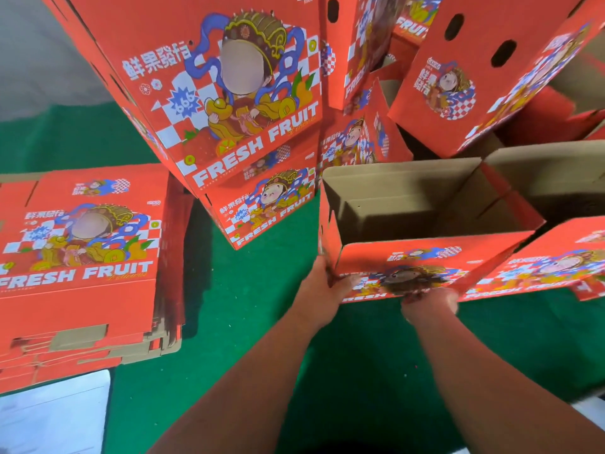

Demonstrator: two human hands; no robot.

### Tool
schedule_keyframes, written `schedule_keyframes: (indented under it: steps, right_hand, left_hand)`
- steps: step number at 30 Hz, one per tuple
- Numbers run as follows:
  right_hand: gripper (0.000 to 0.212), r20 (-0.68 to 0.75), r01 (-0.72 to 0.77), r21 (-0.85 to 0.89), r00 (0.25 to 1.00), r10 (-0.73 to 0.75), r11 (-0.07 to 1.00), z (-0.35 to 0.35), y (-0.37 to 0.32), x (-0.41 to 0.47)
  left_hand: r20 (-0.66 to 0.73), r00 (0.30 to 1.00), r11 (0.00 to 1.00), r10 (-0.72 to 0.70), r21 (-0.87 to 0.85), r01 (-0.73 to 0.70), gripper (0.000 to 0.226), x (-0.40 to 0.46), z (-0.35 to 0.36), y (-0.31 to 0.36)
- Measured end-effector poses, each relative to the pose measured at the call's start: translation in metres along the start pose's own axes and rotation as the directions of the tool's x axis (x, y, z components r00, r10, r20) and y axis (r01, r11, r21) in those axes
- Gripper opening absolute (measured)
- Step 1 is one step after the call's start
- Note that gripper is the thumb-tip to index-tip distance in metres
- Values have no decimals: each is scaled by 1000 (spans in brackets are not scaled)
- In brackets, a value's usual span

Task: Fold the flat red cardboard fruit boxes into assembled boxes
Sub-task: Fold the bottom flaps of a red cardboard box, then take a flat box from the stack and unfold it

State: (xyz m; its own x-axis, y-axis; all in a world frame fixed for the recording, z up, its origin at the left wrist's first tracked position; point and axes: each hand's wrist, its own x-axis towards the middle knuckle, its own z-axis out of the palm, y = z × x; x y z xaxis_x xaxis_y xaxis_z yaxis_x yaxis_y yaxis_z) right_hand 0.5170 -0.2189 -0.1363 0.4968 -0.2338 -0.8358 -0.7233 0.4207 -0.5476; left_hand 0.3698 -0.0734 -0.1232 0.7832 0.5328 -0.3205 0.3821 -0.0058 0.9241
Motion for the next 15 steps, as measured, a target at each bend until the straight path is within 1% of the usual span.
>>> schedule_keyframes:
  steps: [1, 2, 3, 4, 5, 6, 7, 8, 9, 10, 12, 14, 15]
  right_hand:
    - [22, 25, -9, -50, 1000, 11, 999, 0, 9, -9]
    - [14, 31, -34, -47, 999, 36, 998, -1, 17, -16]
    - [10, 43, -53, -43, 998, 55, 998, 1, 24, -21]
    - [8, 54, -60, -75, 996, 65, 995, 1, 30, -28]
    - [7, 82, -52, -109, 995, 61, 993, 0, 36, -34]
    - [8, 91, -57, -145, 993, 70, 988, -2, 43, -40]
    - [10, 108, -65, -185, 990, 86, 981, -3, 52, -45]
    - [12, 133, -69, -224, 986, 100, 972, -6, 63, -49]
    - [14, 180, -53, -264, 978, 103, 963, -8, 75, -54]
    - [17, 234, -45, -287, 965, 115, 957, -9, 87, -60]
    - [20, 310, -56, -315, 937, 158, 947, -4, 108, -73]
    - [21, 369, -76, -341, 906, 208, 937, 7, 125, -89]
    - [23, 416, -86, -349, 878, 236, 933, 14, 133, -98]
  left_hand:
    - [67, 998, 999, 16, -36, -13, 28, -1, 5, 2]
    - [144, 989, 997, 37, -67, -28, 36, -1, 9, 5]
    - [207, 976, 996, 67, -78, -52, 44, -2, 12, 8]
    - [246, 965, 995, 88, -69, -73, 46, -2, 13, 10]
    - [238, 967, 996, 88, -36, -82, 43, -3, 14, 11]
    - [167, 984, 998, 69, -3, -69, 38, -5, 15, 11]
    - [58, 997, 999, 43, 27, -45, 35, -9, 14, 11]
    - [-47, 999, 1000, 17, 16, -17, 31, -12, 13, 11]
    - [-113, 994, 999, -9, -35, 5, 26, -16, 11, 10]
    - [-154, 988, 998, -21, -69, 10, 21, -20, 7, 7]
    - [-197, 980, 998, -5, -65, -8, 13, -29, -6, 1]
    - [-244, 970, 995, -2, -93, -21, 13, -41, -26, -4]
    - [-275, 961, 994, -5, -104, -25, 14, -48, -38, -6]
